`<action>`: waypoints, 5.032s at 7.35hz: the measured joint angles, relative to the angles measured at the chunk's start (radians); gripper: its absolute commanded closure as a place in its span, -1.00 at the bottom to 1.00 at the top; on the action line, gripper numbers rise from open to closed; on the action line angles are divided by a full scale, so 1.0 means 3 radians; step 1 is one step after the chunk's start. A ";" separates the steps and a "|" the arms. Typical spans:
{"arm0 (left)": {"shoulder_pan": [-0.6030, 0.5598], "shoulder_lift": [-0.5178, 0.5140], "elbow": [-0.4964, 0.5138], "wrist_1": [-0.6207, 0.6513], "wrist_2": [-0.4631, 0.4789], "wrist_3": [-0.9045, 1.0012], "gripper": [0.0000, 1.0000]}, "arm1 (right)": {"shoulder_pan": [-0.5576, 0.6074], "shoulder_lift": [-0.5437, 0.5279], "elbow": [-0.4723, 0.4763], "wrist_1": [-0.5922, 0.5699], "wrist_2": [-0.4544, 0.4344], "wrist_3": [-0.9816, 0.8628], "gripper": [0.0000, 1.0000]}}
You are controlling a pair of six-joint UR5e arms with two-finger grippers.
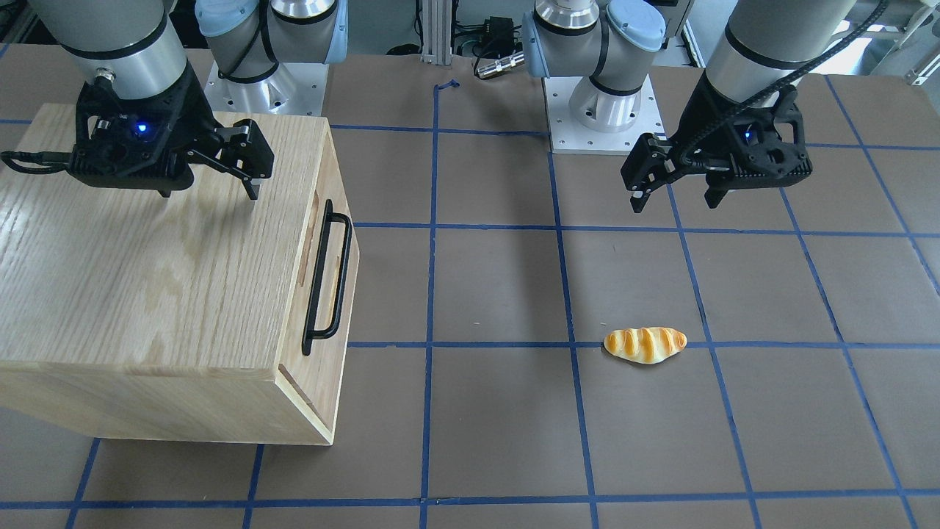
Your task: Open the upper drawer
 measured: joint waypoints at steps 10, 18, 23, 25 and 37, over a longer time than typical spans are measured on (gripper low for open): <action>0.0002 0.0054 -0.0014 -0.0016 0.0016 0.0022 -1.00 | 0.0000 0.0000 -0.0002 0.0000 0.0002 -0.0001 -1.00; -0.0052 -0.0070 0.0024 0.0047 -0.0035 -0.0015 -1.00 | 0.0000 0.0000 -0.0001 0.0000 0.0002 -0.0001 -1.00; -0.0615 -0.0183 0.0073 0.0342 -0.0162 -0.0747 -1.00 | -0.0001 0.0000 -0.0002 0.0000 0.0002 0.0000 -1.00; -0.0843 -0.0265 0.0106 0.0500 -0.0281 -0.1119 -1.00 | 0.0000 0.0000 -0.0002 0.0000 0.0002 0.0001 -1.00; -0.1492 -0.0985 0.0171 0.1554 -0.0986 -0.1849 -1.00 | 0.0000 0.0000 -0.0002 0.0000 0.0002 0.0001 -1.00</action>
